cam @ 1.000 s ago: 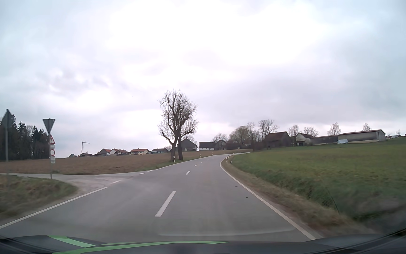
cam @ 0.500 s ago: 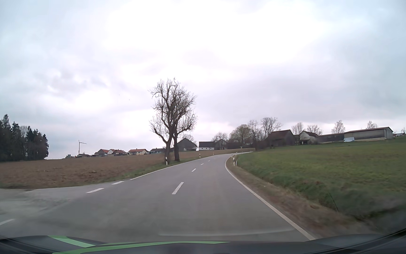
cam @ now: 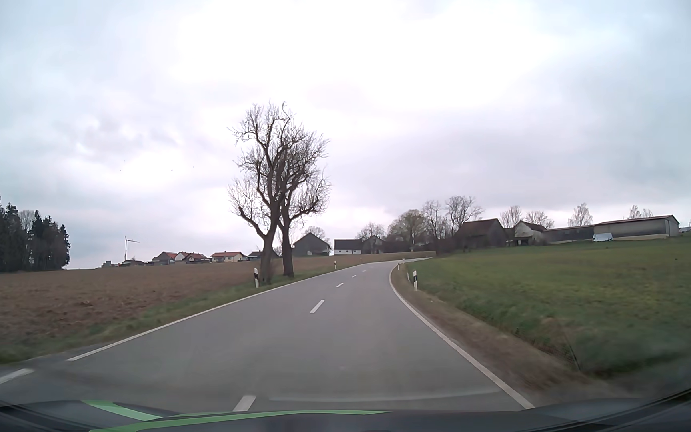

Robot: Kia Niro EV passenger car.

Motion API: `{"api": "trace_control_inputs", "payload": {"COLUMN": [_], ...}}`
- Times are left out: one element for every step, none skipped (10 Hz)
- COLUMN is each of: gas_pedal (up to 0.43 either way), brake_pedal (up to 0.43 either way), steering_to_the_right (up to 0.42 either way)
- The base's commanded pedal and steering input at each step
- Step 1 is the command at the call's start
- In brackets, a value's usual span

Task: Follow the waypoints while adhering to traffic rules and regulations

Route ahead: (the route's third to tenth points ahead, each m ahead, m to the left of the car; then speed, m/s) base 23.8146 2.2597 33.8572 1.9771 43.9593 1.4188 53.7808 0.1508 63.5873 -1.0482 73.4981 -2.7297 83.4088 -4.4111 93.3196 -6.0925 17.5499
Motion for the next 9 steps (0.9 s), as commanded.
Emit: {"api": "trace_control_inputs", "payload": {"gas_pedal": [0.299, 0.299, 0.299, 0.299, 0.299, 0.299, 0.299, 0.299, 0.299], "brake_pedal": [0.000, 0.000, 0.000, 0.000, 0.000, 0.000, 0.000, 0.000, 0.000], "steering_to_the_right": [0.012, 0.013, 0.015, 0.016, 0.015, 0.016, 0.016, 0.016, 0.016]}}
